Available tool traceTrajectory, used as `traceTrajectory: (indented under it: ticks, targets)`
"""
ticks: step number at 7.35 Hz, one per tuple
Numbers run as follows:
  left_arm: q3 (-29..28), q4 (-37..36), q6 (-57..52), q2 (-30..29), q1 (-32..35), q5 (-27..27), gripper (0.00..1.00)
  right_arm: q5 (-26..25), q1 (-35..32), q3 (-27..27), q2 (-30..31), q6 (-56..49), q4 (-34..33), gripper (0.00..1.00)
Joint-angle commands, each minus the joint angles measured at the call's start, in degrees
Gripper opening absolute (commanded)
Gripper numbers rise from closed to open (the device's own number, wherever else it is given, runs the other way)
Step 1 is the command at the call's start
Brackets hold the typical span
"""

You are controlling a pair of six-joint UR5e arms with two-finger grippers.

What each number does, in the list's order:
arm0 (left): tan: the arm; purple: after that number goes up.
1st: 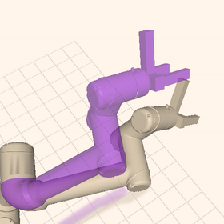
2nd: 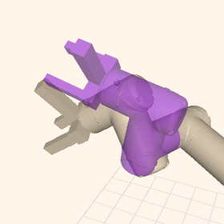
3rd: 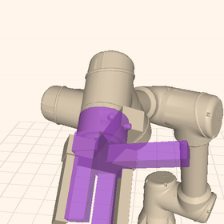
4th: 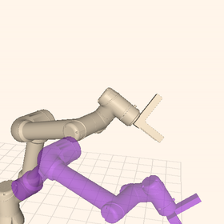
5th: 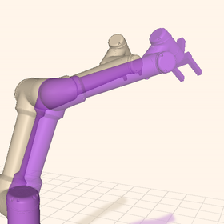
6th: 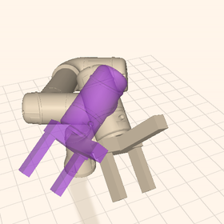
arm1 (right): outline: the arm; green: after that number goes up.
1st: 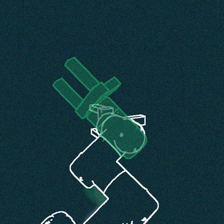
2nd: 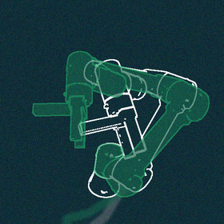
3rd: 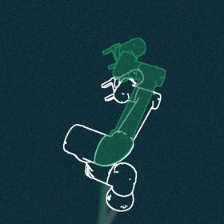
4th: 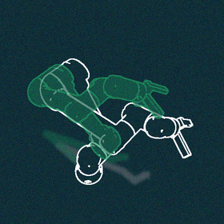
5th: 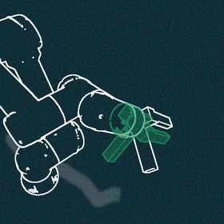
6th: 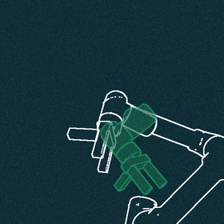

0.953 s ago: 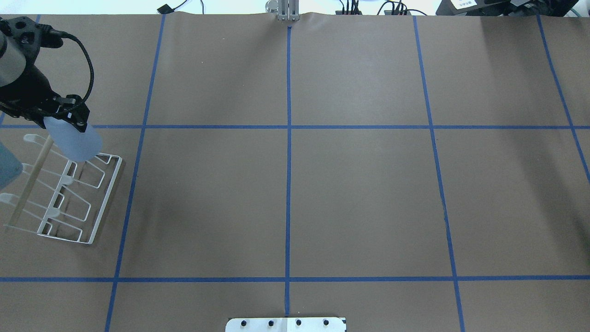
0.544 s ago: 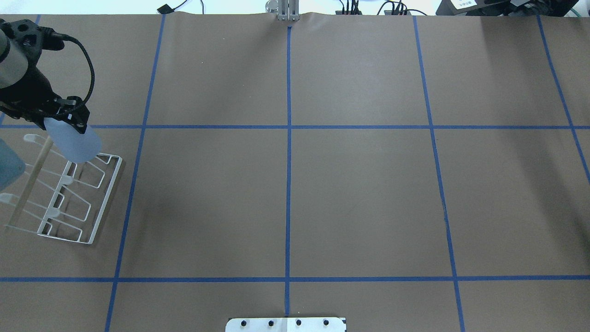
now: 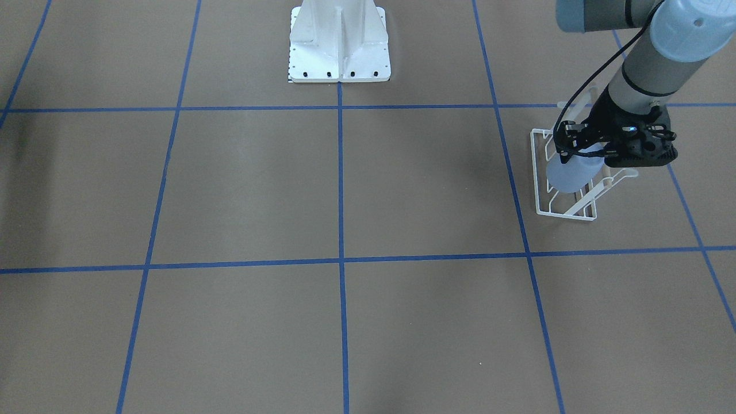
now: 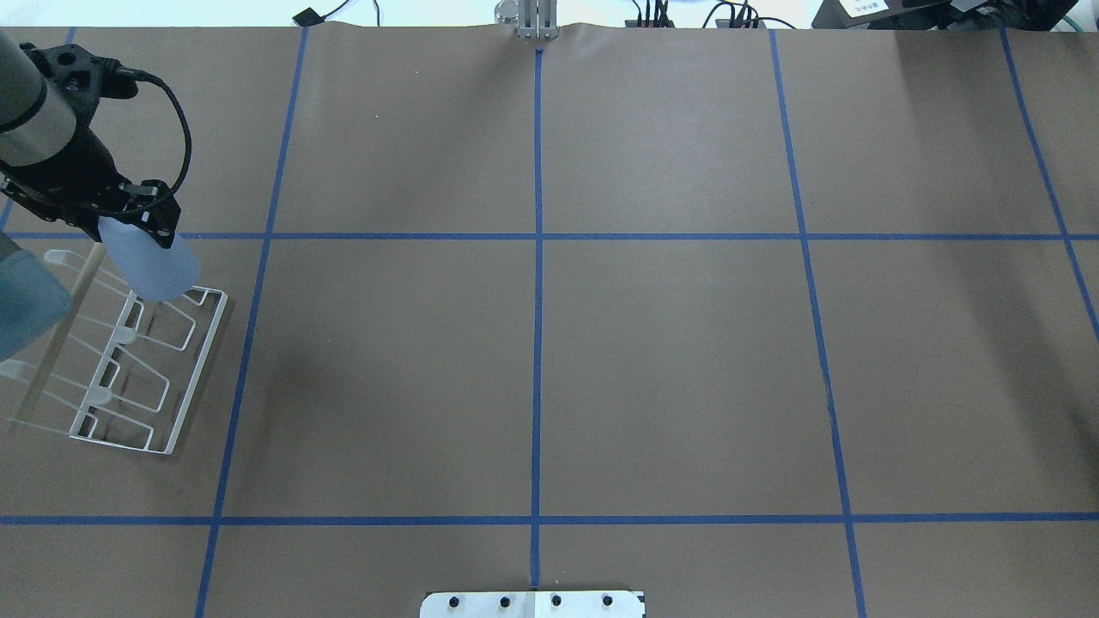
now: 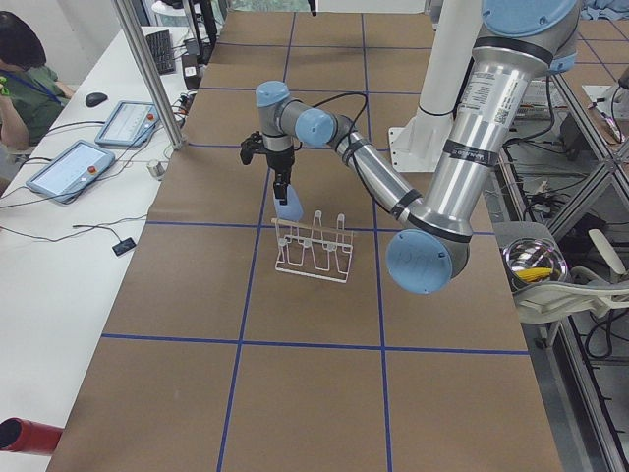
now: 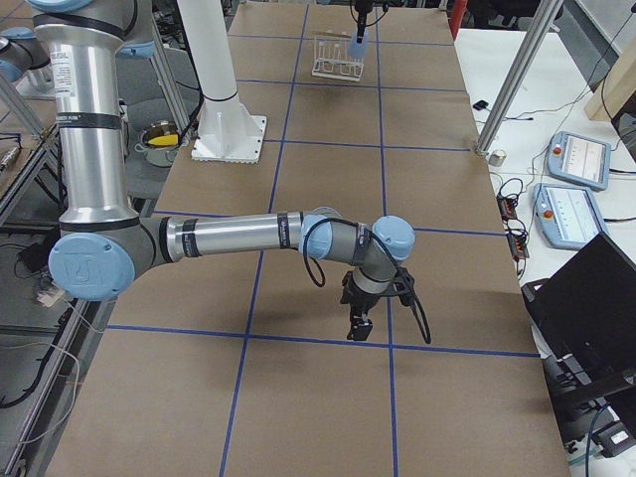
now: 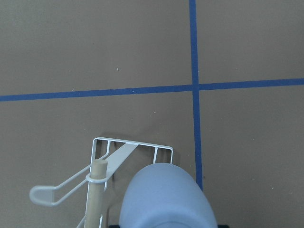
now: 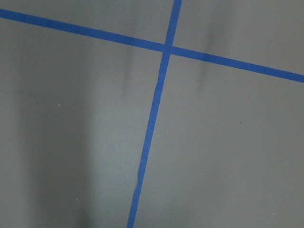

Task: Hang cup on cup holder
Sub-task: 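Lower the cup mouth onto a rack peg with the left gripper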

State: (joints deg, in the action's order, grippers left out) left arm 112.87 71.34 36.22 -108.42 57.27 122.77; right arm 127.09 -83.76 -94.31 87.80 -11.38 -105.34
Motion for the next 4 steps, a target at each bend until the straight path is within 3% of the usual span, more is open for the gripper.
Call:
traceTrajectory:
  ticks: [1,2,3,4]
  targets:
    - [-1.25,0.90,-0.01,0.05,-0.14,0.28,0.00,-0.09,0.00,-0.08,0.00,0.04,0.05,1.00]
    - [-1.51,0.82,-0.01,0.23,-0.40,0.28,0.18,-0.09,0.00,-0.08,0.00,0.04,0.05,1.00]
    - [-1.17,0.81,0.17,0.66,-1.62,-0.33,0.97,0.00,0.00,-0.17,0.09,0.04,0.05,1.00]
    - [-0.47,0.64,0.08,0.75,-1.72,-0.51,0.98,0.00,0.00,-0.26,0.17,0.04,-0.04,1.00]
